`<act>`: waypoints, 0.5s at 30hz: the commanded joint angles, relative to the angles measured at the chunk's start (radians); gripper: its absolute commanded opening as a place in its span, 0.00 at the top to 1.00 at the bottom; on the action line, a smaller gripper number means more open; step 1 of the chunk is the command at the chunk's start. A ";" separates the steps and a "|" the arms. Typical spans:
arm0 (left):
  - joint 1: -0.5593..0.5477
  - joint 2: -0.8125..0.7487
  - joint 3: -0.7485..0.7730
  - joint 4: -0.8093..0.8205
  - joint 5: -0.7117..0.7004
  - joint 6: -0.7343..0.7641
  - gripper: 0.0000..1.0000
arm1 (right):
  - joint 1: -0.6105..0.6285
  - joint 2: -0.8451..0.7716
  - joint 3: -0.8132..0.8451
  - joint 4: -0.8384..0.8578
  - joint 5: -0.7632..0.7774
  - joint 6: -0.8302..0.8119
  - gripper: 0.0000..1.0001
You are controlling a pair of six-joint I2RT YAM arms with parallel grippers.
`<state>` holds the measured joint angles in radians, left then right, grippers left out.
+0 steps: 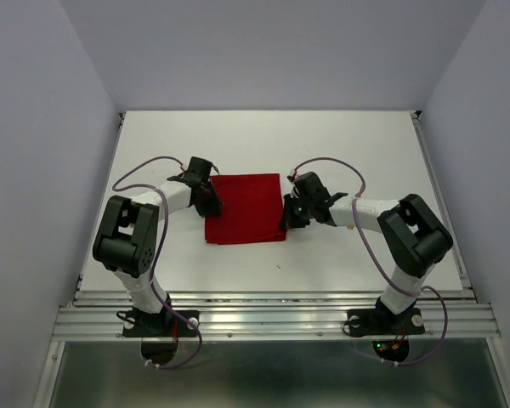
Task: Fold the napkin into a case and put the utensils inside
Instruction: Smooth out the square-folded napkin at the center of the board.
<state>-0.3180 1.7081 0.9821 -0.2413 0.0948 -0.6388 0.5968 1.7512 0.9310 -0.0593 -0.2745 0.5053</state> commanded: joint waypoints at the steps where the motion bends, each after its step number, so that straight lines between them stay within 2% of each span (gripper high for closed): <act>1: 0.002 0.019 -0.003 0.016 0.000 0.010 1.00 | 0.014 -0.048 0.009 0.013 0.055 -0.016 0.97; 8: 0.002 -0.022 0.013 0.002 -0.007 0.025 1.00 | 0.041 -0.125 -0.014 0.062 0.005 0.016 0.97; 15: 0.002 -0.013 0.027 -0.007 -0.010 0.031 1.00 | 0.072 -0.032 -0.110 0.196 -0.048 0.070 0.98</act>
<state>-0.3180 1.7172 0.9829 -0.2211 0.1043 -0.6319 0.6563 1.6718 0.8734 0.0532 -0.2905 0.5426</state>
